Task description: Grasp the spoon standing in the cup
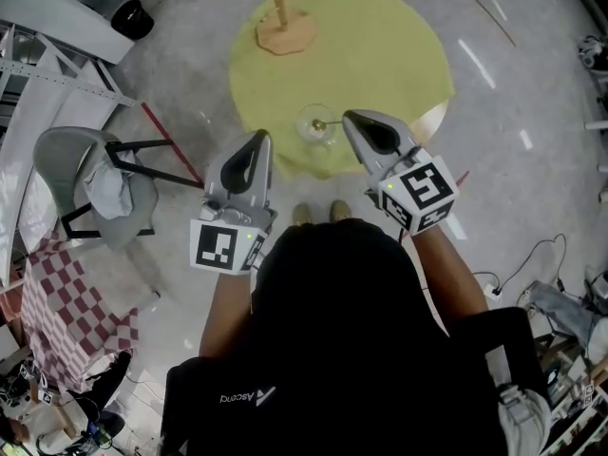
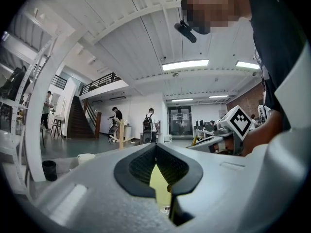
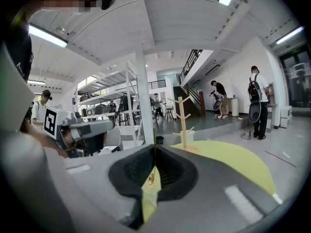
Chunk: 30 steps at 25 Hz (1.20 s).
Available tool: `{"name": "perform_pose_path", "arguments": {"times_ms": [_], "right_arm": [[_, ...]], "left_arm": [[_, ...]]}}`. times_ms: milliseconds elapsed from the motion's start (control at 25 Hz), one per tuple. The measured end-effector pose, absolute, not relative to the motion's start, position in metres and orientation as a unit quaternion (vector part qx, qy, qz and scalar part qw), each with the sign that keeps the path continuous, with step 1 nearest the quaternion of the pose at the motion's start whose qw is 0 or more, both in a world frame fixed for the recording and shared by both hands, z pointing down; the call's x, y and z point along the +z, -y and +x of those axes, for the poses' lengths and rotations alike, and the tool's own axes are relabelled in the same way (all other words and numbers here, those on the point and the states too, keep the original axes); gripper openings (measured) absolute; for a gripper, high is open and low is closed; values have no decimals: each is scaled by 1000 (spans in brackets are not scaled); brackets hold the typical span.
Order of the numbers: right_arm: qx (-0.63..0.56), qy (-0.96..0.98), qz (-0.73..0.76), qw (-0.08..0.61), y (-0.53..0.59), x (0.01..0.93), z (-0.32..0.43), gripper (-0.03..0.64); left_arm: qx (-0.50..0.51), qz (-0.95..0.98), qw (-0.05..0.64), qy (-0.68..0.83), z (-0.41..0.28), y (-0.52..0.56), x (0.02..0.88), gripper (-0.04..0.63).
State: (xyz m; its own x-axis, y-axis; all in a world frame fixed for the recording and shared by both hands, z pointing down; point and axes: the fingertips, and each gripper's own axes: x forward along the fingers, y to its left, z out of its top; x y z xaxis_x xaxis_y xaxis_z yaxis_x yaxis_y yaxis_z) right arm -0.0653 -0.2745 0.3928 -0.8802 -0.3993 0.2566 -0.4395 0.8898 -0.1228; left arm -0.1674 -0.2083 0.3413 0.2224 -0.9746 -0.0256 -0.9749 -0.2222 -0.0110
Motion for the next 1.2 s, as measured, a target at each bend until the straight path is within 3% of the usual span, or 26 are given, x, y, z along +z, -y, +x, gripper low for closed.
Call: {"name": "perform_pose_path", "arguments": {"times_ms": [360, 1200], "right_arm": [[74, 969, 228, 65, 258, 332, -39, 5], [69, 967, 237, 61, 247, 334, -35, 5]], "left_arm": [[23, -789, 29, -613, -161, 201, 315, 11], [24, -799, 40, -599, -151, 191, 303, 11]]}}
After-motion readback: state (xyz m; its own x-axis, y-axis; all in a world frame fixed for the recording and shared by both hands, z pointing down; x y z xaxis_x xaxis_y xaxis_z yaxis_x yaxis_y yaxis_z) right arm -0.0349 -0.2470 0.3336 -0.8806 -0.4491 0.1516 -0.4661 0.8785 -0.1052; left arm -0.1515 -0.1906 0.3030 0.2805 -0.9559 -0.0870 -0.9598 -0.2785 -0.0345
